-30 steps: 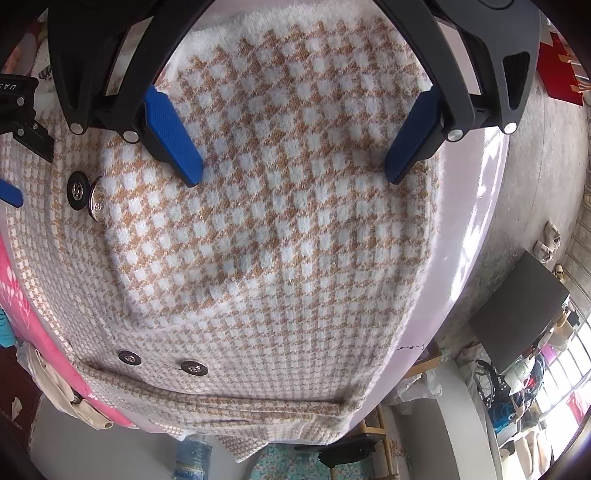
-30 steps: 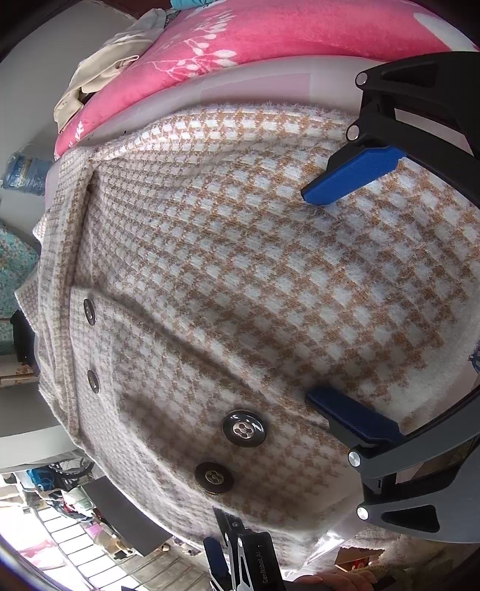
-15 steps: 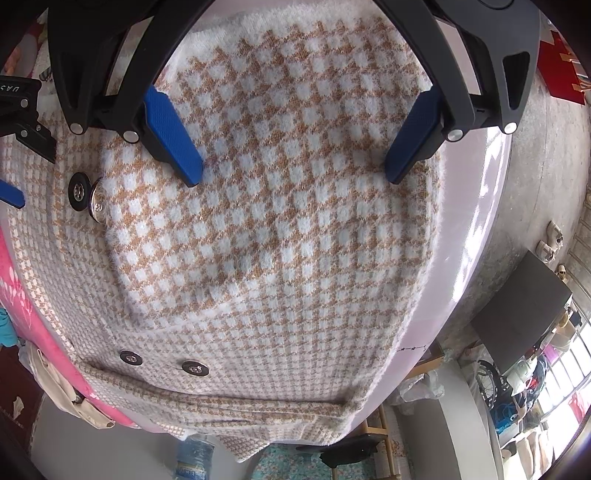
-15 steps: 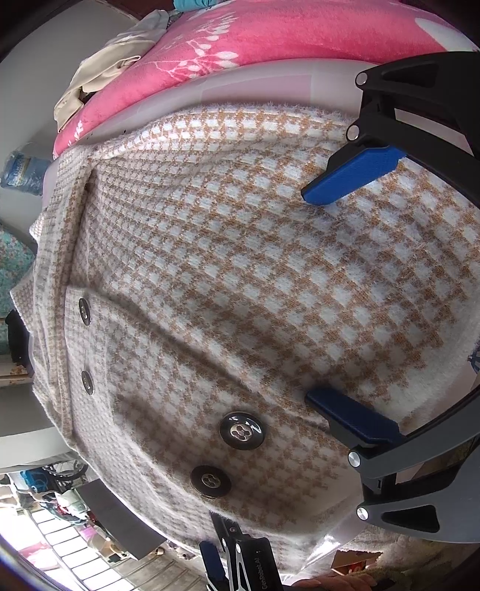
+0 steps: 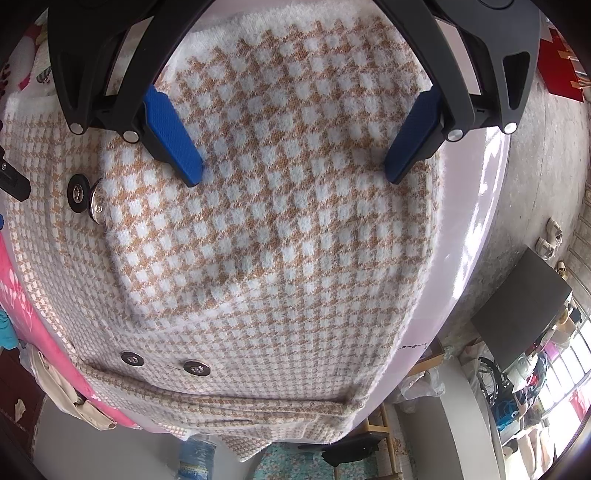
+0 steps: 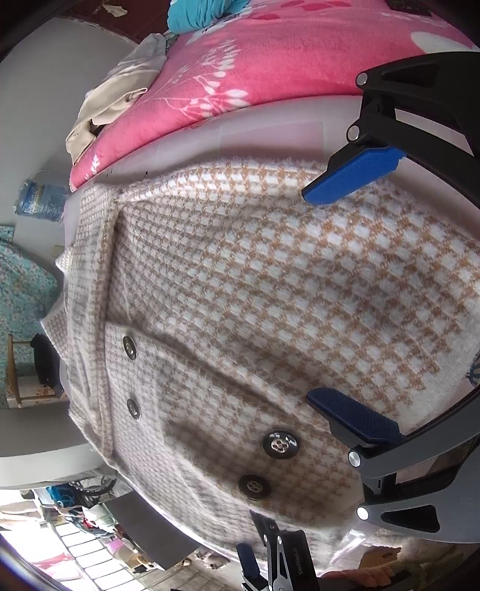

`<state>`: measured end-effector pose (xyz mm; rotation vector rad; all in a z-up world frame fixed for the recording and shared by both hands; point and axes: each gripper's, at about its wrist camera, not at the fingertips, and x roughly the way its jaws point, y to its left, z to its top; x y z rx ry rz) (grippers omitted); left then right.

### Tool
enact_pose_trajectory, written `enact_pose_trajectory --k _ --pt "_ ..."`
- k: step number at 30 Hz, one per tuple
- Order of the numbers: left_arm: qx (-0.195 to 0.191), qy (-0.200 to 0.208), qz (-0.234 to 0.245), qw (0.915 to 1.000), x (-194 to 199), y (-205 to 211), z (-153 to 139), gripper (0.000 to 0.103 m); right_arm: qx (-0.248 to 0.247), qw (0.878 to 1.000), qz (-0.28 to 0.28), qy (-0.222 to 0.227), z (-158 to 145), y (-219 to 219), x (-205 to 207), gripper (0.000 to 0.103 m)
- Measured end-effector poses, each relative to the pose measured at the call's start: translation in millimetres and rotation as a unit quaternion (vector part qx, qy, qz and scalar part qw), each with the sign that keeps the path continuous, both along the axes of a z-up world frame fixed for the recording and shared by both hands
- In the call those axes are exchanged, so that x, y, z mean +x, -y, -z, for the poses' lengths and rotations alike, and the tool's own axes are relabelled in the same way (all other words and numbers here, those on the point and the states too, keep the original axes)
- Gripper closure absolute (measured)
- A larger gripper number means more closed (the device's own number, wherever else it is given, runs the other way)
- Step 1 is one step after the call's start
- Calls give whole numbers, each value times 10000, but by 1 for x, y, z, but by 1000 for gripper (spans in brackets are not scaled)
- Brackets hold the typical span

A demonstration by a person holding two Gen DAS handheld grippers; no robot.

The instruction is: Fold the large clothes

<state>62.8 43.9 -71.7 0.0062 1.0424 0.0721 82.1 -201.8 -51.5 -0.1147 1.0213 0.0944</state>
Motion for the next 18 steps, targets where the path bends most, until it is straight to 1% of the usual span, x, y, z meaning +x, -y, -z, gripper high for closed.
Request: enact_pose_trajectory --k 2,5,6,10,18 --pt "2 -3 0 10000 0 -1 0 7 9 9999 20 -105 6 3 1 6" --pt "7 -3 1 10000 0 -1 0 7 -146 9996 4 -257 20 0 2 6" --pt "4 -6 0 10000 0 -1 0 7 -137 9996 4 -230 21 0 1 6" --pt "4 -2 2 10000 0 -1 0 7 -70 9997 13 -239 22 2 -1 6" --pt "5 -1 -2 10000 0 0 -1 7 -91 9997 -11 -221 22 1 -1 6"
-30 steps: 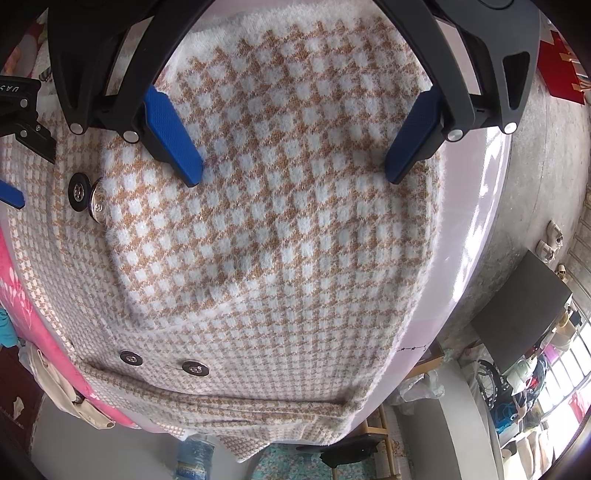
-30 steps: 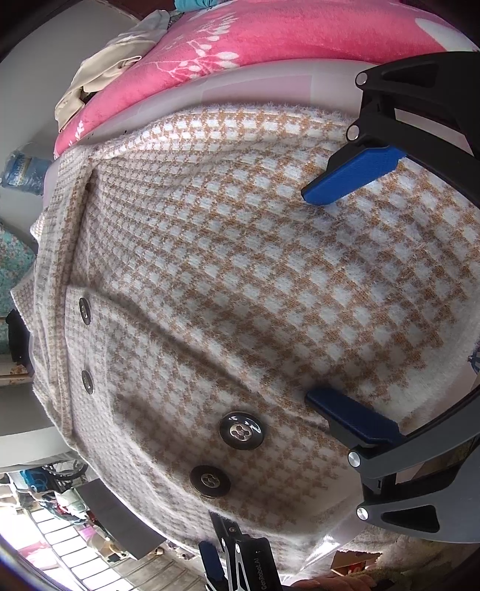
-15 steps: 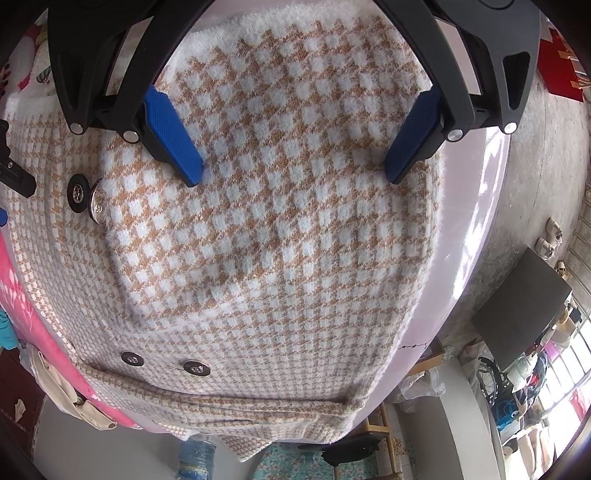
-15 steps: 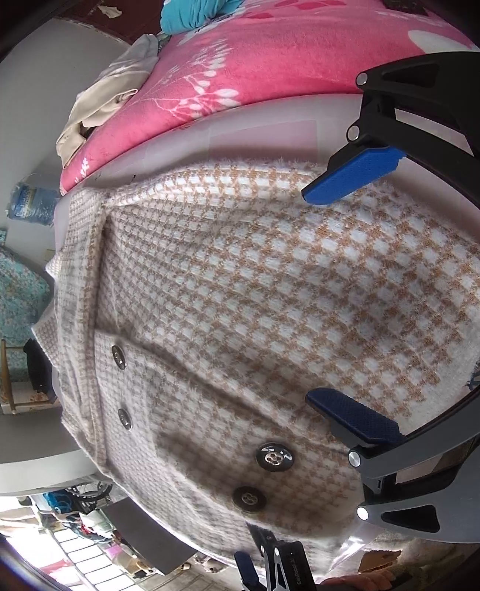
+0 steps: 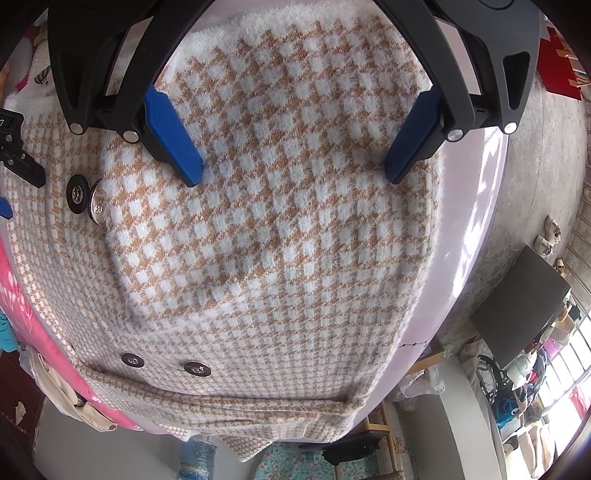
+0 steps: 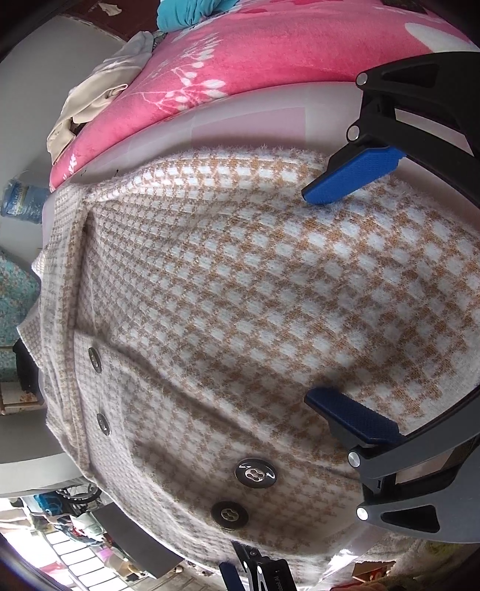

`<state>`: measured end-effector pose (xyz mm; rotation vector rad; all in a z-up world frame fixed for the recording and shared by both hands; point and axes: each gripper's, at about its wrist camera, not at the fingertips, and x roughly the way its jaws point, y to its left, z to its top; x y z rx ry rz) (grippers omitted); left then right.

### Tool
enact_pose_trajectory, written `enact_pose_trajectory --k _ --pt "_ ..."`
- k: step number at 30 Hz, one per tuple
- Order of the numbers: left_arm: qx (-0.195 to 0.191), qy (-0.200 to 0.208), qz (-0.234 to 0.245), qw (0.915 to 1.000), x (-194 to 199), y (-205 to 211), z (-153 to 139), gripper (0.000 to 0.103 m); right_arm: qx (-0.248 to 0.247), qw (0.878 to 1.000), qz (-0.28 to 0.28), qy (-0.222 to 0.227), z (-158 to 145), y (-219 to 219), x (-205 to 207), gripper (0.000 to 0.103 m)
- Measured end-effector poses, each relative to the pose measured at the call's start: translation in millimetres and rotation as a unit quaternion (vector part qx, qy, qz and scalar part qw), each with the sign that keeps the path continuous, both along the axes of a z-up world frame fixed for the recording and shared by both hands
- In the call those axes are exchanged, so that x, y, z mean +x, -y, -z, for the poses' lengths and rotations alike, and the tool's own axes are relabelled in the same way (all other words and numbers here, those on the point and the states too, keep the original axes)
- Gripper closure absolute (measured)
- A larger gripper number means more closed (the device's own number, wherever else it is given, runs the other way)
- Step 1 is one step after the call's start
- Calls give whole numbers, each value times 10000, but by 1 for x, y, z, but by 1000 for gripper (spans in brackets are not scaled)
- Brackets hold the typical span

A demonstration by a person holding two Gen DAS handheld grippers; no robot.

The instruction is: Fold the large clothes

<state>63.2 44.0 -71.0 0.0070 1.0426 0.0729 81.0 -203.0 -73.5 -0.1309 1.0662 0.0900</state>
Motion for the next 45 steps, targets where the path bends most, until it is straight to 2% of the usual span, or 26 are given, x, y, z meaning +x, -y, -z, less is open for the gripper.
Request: enact_pose_trajectory --k 26,34,38,45 --pt "42 88 40 9999 -3 2 0 7 62 10000 19 22 1 3 -2 6" --pt "-145 223 269 9993 -8 -11 -4 7 72 10000 17 21 2 4 -3 6" --pt "-165 432 236 9987 -19 -23 -12 7 88 9999 12 86 2 4 -4 6" --pt "-603 517 137 9967 -45 -61 -20 8 126 9998 -4 123 3 2 -5 6"
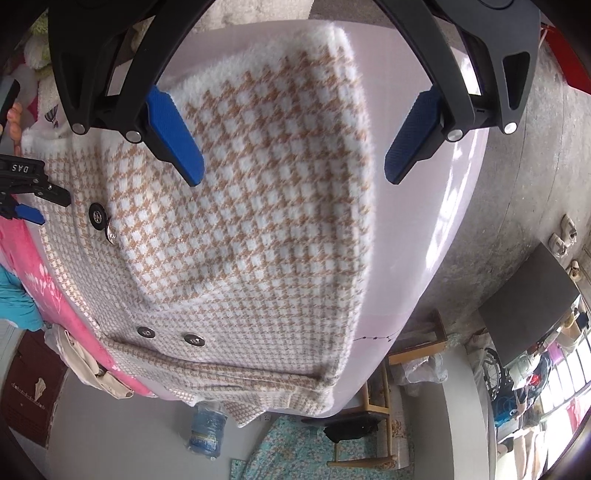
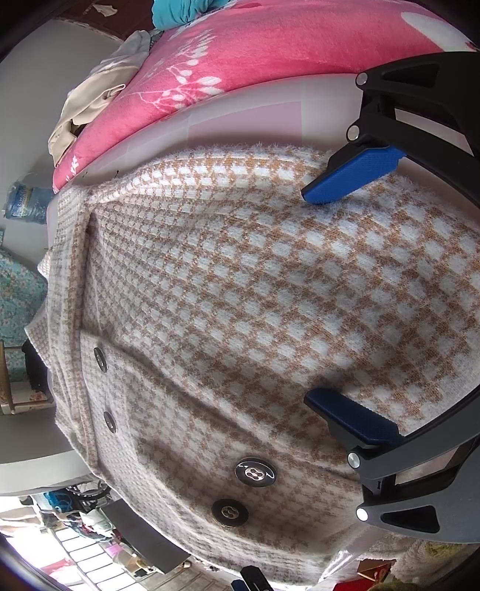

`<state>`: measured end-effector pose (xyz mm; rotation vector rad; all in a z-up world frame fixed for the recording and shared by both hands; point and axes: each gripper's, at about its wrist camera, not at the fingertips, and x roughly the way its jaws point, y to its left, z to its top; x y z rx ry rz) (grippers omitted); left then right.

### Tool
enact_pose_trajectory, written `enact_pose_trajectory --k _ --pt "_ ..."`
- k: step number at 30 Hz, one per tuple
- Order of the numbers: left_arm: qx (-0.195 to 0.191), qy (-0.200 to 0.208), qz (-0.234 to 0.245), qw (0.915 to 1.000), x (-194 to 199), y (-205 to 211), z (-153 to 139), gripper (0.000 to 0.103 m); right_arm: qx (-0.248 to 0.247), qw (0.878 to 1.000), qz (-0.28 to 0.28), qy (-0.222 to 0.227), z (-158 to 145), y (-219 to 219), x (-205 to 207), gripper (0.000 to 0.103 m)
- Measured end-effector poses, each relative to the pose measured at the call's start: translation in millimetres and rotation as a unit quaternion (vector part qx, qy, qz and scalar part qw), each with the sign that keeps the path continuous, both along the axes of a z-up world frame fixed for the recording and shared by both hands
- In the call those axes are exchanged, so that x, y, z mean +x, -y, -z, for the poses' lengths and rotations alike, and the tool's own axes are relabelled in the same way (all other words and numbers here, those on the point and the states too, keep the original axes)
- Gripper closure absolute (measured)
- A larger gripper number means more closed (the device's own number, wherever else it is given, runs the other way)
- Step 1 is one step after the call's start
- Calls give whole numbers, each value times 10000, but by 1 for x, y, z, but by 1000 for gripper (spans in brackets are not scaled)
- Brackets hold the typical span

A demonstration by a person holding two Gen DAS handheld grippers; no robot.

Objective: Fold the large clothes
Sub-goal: 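Lower both grippers to the coat hem and grasp it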

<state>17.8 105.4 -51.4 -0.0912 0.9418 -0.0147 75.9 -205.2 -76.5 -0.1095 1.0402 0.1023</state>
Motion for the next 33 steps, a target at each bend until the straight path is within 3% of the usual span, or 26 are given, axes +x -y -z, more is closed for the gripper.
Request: enact_pose_trajectory --k 3,8,17,24,28,33 --pt "-157 -24 -14 9999 -15 -8 2 9 9 10000 -6 15 0 -1 0 6" --pt "-389 -140 3 9991 -28 -18 9 31 14 10000 -7 37 0 1 -1 6" --pt "-698 -322 -118 9970 -33 -23 27 53 19 10000 -15 39 0 1 -1 6" --pt "-945 -189 -192 9952 -24 -26 29 53 133 9999 13 8 -7 6 -1 6" --pt "-947 -146 -23 9954 -27 -20 23 58 113 9991 12 399 -31 15 -20 6" --pt "-885 -213 45 9958 -32 -20 27 60 212 9993 287 80 -34 40 -34 13"
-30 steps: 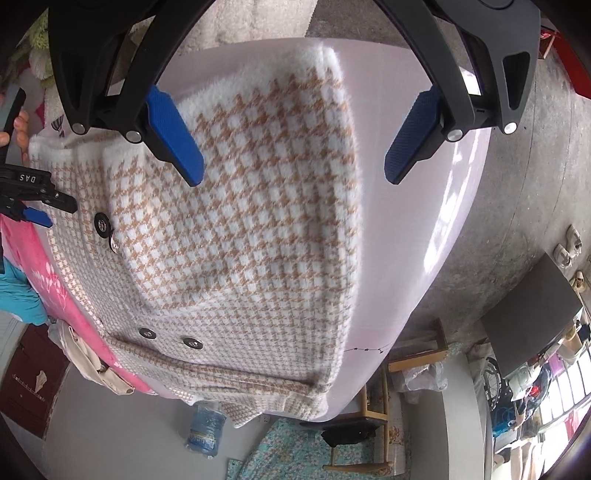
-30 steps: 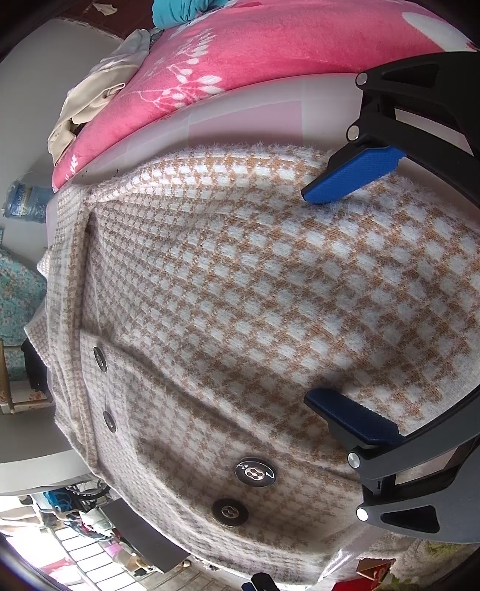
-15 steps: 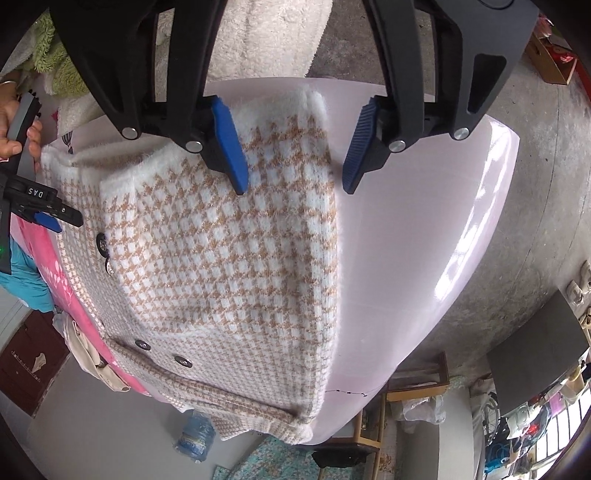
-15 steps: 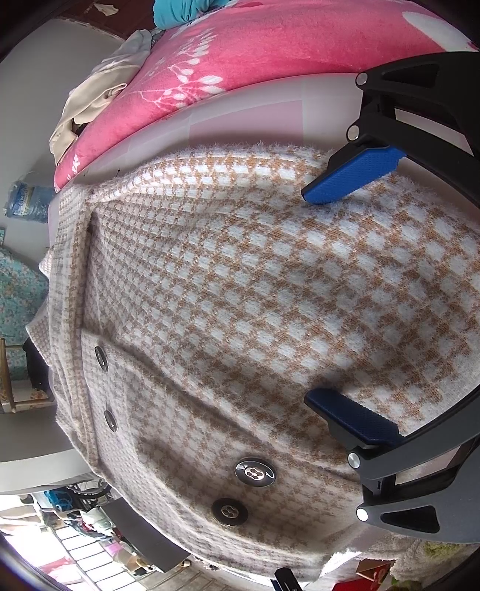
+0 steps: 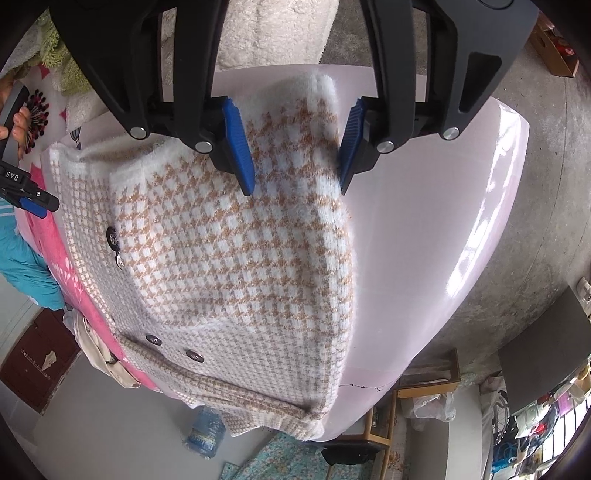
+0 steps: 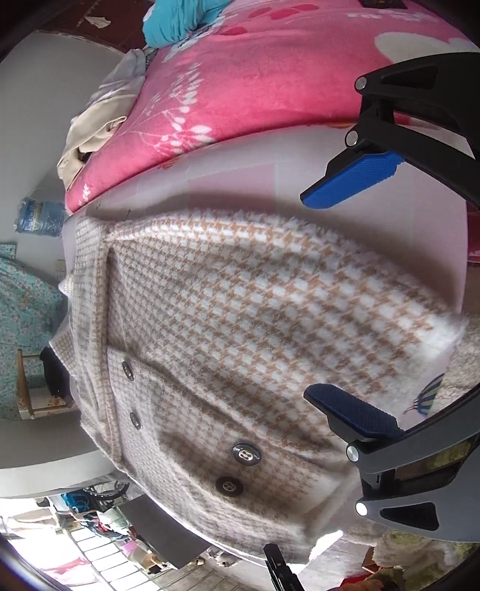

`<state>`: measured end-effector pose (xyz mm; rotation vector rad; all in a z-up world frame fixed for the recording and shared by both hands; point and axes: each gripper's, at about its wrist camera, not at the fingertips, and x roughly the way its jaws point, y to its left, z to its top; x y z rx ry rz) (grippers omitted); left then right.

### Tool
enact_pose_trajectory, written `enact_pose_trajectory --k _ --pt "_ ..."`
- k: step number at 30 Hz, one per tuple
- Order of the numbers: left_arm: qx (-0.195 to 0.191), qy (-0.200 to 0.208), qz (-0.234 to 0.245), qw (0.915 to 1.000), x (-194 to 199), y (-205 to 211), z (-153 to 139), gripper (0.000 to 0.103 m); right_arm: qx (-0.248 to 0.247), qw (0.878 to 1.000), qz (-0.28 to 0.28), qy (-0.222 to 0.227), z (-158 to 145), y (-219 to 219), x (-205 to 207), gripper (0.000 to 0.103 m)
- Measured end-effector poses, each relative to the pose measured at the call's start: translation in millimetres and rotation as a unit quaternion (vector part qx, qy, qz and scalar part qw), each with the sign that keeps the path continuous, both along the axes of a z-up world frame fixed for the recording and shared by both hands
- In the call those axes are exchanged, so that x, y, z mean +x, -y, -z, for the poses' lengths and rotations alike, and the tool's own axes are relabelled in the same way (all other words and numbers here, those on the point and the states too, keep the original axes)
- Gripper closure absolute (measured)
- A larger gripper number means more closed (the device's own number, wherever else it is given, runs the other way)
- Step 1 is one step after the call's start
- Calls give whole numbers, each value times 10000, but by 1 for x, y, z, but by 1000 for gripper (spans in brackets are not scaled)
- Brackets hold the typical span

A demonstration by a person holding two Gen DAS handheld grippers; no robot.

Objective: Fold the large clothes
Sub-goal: 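Lower both grippers to the coat hem and grasp it, then lift the hem with both grippers, fold it toward the collar, release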

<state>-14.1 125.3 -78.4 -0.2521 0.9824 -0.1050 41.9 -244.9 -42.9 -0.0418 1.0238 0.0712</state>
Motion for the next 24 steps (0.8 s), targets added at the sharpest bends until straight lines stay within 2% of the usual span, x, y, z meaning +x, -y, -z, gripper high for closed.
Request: enact_pose_trajectory --k 5,8,11,13,19,21,23,24 --pt "86 -41 34 9999 2 2 2 60 459 9978 262 -405 15 14 -13 23" --pt "230 -17 106 9997 1 5 1 60 879 9938 292 -616 23 14 -16 35" --pt "363 0 163 9992 -1 8 1 60 1117 9911 313 -658 24 11 -21 39" --pt "406 1 178 9990 -2 9 2 60 1231 9893 393 -676 26 11 -25 45" --pt "383 55 154 9991 -2 9 4 61 1430 9871 509 -510 31 14 -22 58" --pt "436 122 166 9988 -3 11 3 69 1392 9883 471 -421 31 11 -20 62" --pt "491 168 184 9985 -3 12 0 80 1343 9896 389 -334 31 6 -18 72" --pt "513 187 195 9983 -4 14 -2 83 1338 9899 358 -308 29 5 -17 80"
